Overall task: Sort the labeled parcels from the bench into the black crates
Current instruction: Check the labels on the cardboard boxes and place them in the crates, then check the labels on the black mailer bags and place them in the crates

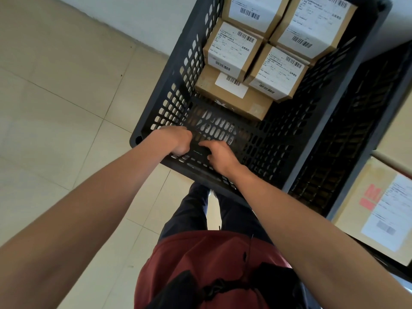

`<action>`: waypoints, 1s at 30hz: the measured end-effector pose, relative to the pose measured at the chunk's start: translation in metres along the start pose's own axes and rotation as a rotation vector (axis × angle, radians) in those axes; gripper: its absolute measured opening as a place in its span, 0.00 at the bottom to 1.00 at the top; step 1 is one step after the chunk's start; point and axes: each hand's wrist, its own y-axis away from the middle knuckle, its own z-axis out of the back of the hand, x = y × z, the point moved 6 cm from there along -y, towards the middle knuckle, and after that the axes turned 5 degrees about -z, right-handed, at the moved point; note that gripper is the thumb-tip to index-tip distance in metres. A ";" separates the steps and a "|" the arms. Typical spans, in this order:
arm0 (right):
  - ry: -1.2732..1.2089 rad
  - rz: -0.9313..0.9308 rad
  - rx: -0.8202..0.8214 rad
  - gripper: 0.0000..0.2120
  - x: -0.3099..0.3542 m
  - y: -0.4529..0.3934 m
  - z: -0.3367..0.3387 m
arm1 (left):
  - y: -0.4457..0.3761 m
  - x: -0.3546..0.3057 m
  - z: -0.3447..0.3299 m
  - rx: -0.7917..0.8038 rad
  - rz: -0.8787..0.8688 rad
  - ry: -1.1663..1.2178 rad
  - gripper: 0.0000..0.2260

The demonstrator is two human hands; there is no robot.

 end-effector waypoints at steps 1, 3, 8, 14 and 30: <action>0.025 -0.012 -0.004 0.28 -0.001 0.002 0.002 | 0.001 0.002 0.000 -0.011 0.007 0.010 0.11; 0.068 -0.058 0.010 0.22 -0.007 0.006 0.005 | 0.005 0.005 0.001 -0.047 0.028 0.048 0.15; -0.097 -0.181 -0.051 0.20 -0.016 0.025 0.036 | 0.018 0.008 0.008 -0.193 0.023 0.245 0.17; -0.424 -0.152 -0.306 0.20 -0.001 0.095 0.107 | 0.063 -0.013 0.058 -0.542 -0.145 0.602 0.20; -0.897 -0.266 -1.184 0.17 -0.049 0.358 0.177 | 0.177 -0.226 0.150 -0.690 -0.956 0.568 0.19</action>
